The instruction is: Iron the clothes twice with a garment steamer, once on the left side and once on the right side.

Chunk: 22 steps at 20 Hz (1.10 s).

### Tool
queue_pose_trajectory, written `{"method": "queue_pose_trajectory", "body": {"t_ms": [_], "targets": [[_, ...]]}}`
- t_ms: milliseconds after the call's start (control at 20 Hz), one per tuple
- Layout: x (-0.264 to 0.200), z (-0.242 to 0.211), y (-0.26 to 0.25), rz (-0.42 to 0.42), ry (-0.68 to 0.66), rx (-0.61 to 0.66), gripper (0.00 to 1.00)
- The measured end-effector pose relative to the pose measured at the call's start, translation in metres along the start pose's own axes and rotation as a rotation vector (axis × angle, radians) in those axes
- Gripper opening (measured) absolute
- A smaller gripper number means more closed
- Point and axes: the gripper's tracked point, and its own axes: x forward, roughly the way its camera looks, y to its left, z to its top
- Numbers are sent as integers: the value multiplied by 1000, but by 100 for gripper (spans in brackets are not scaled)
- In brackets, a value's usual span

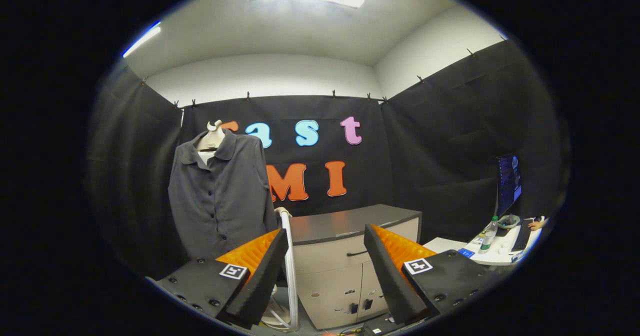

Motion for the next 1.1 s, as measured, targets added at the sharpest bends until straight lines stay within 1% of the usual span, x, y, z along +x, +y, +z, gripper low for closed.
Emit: {"method": "queue_pose_trajectory", "body": {"t_ms": [150,300,400,500,700,800,900,1100], "targets": [[35,22,22,53,-2,-13,98],[90,39,33,83,-15,-40,98],[135,43,39,109,-9,-42,98],[186,46,53,154,-6,-34,98],[291,46,76,208,47,-100,99],[347,41,93,239,89,-115,99],[399,23,106,267,163,-112,99],[483,-39,126,302,345,-97,100]]}}
